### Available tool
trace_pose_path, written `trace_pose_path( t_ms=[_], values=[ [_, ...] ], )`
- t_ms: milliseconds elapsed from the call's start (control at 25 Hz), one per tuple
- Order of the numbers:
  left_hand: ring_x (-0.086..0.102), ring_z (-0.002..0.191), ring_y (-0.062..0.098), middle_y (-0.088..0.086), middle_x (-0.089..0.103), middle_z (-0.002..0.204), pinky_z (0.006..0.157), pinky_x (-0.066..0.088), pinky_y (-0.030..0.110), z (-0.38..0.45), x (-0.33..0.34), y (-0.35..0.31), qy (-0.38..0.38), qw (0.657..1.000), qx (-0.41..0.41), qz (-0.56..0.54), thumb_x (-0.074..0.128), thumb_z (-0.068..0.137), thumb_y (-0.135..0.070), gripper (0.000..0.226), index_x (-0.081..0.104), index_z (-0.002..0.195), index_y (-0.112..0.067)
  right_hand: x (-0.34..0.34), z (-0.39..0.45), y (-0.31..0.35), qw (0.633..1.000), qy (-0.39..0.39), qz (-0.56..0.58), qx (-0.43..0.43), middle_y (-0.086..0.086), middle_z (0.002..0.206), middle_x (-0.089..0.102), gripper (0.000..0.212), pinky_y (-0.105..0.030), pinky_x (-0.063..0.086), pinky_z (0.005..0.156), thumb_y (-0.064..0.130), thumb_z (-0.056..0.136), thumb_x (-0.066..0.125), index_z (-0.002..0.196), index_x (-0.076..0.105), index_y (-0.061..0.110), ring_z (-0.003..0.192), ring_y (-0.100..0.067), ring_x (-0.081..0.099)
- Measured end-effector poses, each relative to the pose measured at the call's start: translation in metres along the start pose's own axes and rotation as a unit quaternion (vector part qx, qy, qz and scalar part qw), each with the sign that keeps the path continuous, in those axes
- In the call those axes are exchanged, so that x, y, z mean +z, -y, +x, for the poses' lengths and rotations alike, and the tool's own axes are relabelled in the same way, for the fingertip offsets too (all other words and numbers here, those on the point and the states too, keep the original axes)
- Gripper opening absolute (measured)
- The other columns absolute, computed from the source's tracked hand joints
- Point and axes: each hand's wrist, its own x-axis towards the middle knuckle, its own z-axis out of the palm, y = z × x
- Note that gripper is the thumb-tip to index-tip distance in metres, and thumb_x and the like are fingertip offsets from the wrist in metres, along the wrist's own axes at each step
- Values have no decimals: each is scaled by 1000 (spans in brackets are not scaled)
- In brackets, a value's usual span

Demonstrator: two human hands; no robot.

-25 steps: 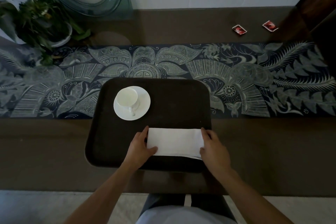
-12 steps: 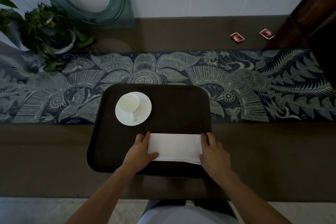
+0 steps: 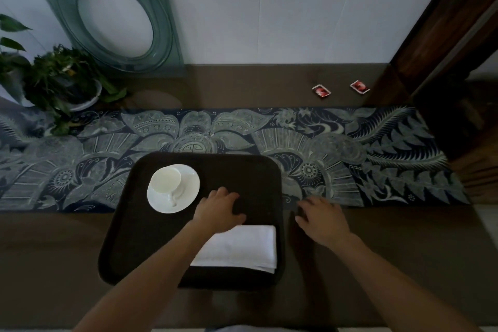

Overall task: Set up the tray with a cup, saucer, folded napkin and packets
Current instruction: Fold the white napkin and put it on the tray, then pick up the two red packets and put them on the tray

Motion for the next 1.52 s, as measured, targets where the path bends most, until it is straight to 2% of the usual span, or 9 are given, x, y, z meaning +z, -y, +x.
trace_pose_path(
  t_ms=[160,360,560,720,880,1040,1120,1240,1520],
  values=[
    [39,129,31,8,40,143,103,35,50,55,-26,-73,45,997,52,46,57,84,-58,68,38,143,-30,-35,20,-72,999,48,-8,-7,-2,127,58,39,-43,45,96,47,94,43,124,56,26,117,-24,51],
    [43,128,31,7,46,142,102,34,49,112,-27,-160,106,992,22,57,62,76,-62,72,45,138,-31,-61,31,-169,996,82,-14,12,-7,126,59,45,-41,46,93,50,95,42,127,56,22,115,-29,54],
    [46,129,30,7,49,143,105,39,46,146,-24,-217,127,990,1,56,59,83,-56,64,46,140,-28,-70,48,-231,995,100,-14,7,-3,99,59,30,-41,44,84,47,96,41,97,60,23,102,-28,58],
    [49,126,28,5,51,141,105,40,49,172,-31,-244,134,990,-4,34,58,84,-56,62,48,137,-25,-76,76,-259,995,95,-4,-13,-4,111,62,35,-38,44,86,45,96,42,109,62,19,107,-26,56],
    [48,126,28,4,48,143,107,35,52,213,-49,-246,125,991,-27,33,58,85,-56,63,47,138,-26,-87,117,-281,992,126,11,-21,-3,119,63,39,-36,47,88,45,97,42,118,61,19,106,-23,57],
    [45,131,27,4,48,145,109,36,49,275,-80,-238,102,994,-37,22,60,86,-52,64,42,142,-27,-113,183,-305,989,143,13,-37,-7,113,65,25,-30,45,79,38,98,45,89,61,21,94,-19,56],
    [43,133,27,3,47,146,109,35,50,308,-98,-234,98,994,-30,41,56,87,-52,64,42,143,-25,-132,219,-317,991,132,10,-29,-6,119,63,25,-36,48,89,39,98,46,104,62,21,104,-23,57],
    [49,125,28,5,54,138,104,41,47,362,-126,-232,79,996,-28,37,57,86,-54,59,52,135,-22,-159,274,-337,994,107,-18,-7,-4,130,59,39,-40,45,99,39,96,49,131,55,24,118,-25,54],
    [56,110,27,2,62,122,93,46,45,474,-168,-237,-40,997,-69,1,66,76,-58,57,55,123,-27,-189,385,-367,998,0,-58,-19,-8,126,58,44,-39,49,89,36,95,53,138,48,29,113,-28,56]
  ],
)
